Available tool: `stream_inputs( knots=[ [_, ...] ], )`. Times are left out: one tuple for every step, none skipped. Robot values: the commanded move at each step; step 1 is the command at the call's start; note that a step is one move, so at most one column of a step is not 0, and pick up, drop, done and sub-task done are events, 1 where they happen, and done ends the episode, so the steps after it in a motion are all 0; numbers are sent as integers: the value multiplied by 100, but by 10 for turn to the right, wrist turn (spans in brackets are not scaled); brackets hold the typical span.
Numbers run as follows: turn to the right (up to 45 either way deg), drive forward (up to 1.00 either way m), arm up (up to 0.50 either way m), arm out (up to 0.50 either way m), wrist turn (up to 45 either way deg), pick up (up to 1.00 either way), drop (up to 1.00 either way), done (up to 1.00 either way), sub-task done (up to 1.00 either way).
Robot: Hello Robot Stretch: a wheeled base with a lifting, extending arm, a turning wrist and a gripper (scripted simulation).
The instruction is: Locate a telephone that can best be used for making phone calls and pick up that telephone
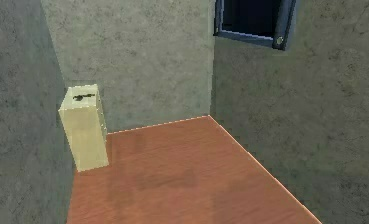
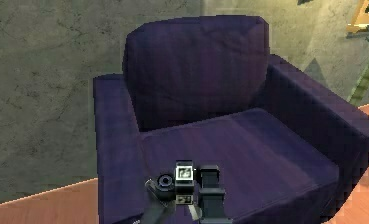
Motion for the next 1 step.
stream_inputs(
  knots=[
    [0, 0, 0, 0, 450, 0, 0, 0, 0]
  ],
)
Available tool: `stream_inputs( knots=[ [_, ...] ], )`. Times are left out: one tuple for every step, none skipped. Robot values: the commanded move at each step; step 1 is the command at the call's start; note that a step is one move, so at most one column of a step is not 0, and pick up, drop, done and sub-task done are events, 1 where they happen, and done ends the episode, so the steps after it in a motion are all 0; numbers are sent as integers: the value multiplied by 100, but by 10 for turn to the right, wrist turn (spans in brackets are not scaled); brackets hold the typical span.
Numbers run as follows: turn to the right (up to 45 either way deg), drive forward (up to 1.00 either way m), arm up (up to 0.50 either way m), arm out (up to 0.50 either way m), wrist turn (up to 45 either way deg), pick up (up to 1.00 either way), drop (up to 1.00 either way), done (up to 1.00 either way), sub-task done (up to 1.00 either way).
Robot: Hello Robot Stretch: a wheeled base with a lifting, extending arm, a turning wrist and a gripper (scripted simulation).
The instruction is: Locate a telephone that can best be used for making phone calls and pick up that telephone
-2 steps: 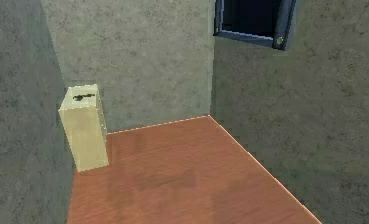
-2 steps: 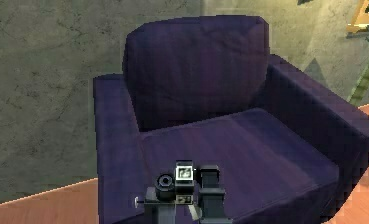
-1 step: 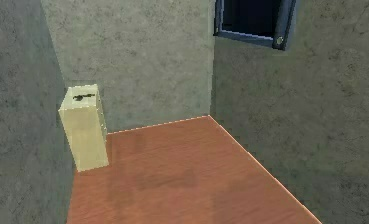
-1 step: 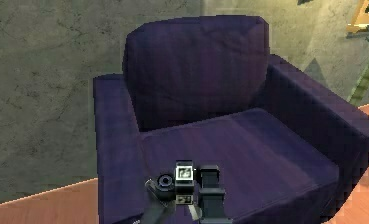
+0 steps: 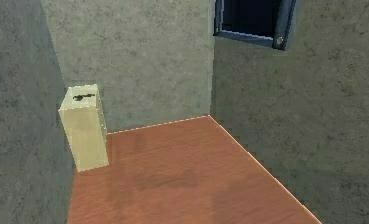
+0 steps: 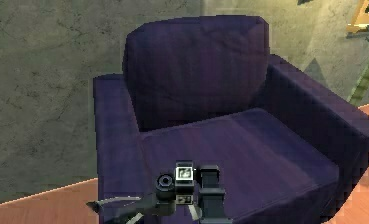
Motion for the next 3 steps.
stream_inputs(
  knots=[
    [0, 0, 0, 0, 450, 0, 0, 0, 0],
    [0, 0, 0, 0, 450, 0, 0, 0, 0],
    [0, 0, 0, 0, 210, 0, 0, 0, 0]
  ],
)
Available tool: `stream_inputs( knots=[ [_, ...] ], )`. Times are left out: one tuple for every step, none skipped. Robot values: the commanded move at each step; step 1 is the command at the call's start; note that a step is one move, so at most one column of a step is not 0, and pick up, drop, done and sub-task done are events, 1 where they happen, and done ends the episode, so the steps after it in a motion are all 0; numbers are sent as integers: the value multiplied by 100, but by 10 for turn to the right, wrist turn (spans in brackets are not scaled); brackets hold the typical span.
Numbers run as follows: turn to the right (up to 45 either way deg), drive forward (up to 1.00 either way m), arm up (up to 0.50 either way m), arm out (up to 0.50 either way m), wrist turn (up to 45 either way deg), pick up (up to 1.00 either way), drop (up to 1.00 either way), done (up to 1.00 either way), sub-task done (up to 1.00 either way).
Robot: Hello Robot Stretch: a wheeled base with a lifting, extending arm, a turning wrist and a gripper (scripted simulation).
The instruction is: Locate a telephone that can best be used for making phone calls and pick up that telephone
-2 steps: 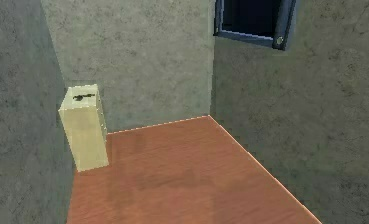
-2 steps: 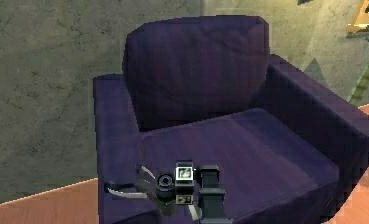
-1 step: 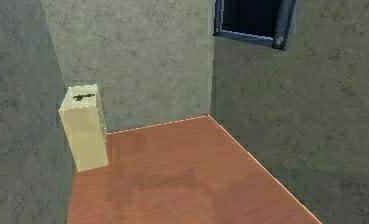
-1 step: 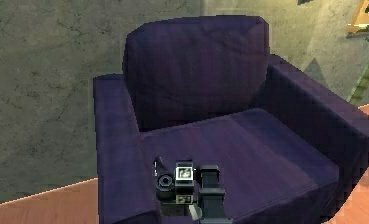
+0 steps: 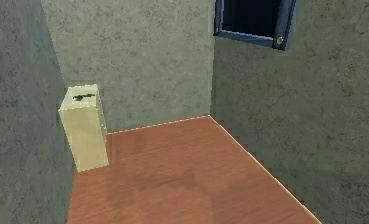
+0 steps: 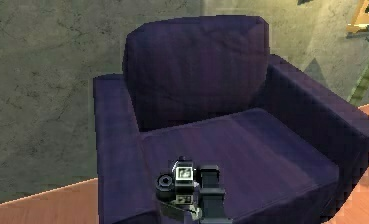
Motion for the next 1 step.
stream_inputs(
  knots=[
    [0, 0, -30, 0, 0, 0, 0, 0, 0]
  ],
)
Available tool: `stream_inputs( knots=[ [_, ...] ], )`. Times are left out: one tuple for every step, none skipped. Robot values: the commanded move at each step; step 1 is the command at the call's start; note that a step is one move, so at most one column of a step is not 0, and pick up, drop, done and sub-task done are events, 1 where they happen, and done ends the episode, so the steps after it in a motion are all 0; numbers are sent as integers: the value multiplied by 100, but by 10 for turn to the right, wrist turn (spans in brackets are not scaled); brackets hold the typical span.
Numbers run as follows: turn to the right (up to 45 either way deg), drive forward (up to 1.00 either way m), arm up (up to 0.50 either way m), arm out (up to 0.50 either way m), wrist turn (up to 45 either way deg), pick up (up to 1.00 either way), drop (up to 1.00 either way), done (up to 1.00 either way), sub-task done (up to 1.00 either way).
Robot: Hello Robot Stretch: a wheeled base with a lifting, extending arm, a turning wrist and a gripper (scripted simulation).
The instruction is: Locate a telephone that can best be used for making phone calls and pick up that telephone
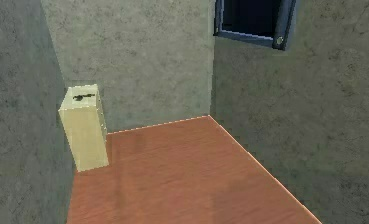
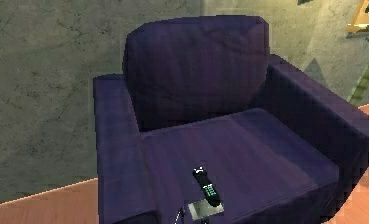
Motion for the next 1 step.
stream_inputs(
  knots=[
    [0, 0, 0, 0, 0, 100, 0, 0, 0]
  ],
)
